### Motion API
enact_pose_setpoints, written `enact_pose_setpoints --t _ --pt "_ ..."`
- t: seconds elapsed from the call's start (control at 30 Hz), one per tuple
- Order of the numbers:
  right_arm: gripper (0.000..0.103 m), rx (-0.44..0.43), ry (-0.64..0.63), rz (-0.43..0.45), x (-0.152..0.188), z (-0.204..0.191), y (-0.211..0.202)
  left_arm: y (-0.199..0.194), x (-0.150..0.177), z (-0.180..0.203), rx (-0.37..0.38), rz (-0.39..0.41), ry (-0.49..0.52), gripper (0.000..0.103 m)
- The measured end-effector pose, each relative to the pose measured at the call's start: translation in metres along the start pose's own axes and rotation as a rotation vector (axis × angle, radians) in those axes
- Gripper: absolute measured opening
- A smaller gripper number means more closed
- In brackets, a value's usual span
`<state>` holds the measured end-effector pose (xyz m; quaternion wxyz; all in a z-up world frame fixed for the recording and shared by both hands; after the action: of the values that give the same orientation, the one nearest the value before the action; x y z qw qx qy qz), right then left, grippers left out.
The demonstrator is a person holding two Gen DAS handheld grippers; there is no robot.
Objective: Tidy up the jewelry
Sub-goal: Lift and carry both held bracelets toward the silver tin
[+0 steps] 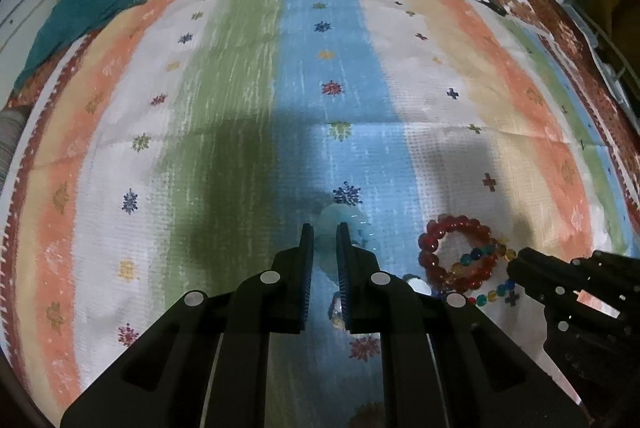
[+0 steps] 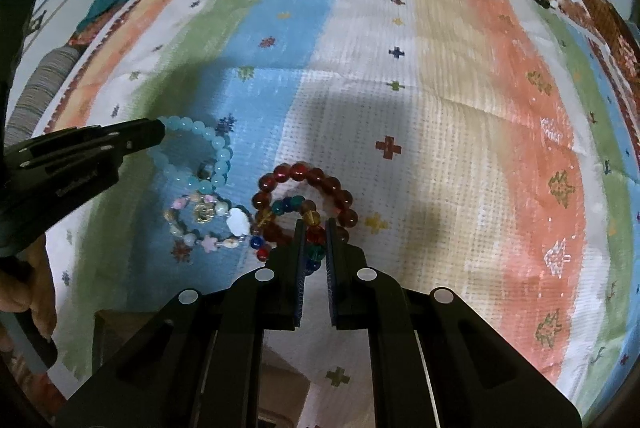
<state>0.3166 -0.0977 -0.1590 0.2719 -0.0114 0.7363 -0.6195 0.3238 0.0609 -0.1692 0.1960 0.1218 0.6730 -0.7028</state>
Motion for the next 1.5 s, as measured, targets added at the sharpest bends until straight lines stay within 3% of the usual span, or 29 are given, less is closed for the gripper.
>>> enact_pose_setpoints --t 0.5,0.83,1.2,1.5 --pt "0.010 -0.014 -0.003 0.050 0.004 -0.005 -0.021 -0.025 0.003 0.005 -0.011 0.031 0.020 0.011" --pt "0.010 -0.021 0.007 0.101 0.005 -0.004 -0.041 -0.058 0.002 0.012 0.049 0.086 -0.006 0.011" --pt "0.010 -0.039 -0.008 0.152 0.008 -0.008 -0.058 -0.079 0.012 0.018 0.036 0.121 0.031 0.011" --pt "0.010 -0.003 -0.029 0.182 0.012 -0.009 -0.071 -0.103 0.021 0.031 0.032 0.170 0.080 0.011"
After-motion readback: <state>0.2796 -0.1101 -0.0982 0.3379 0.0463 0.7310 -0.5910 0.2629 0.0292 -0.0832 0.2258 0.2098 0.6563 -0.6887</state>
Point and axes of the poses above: each gripper's, at about its wrist camera, not at the fingertips, and y roughly the way its jaws point, z to its right, x to its underside, the point moved 5 cm from there along y, roughly the way its jaws point
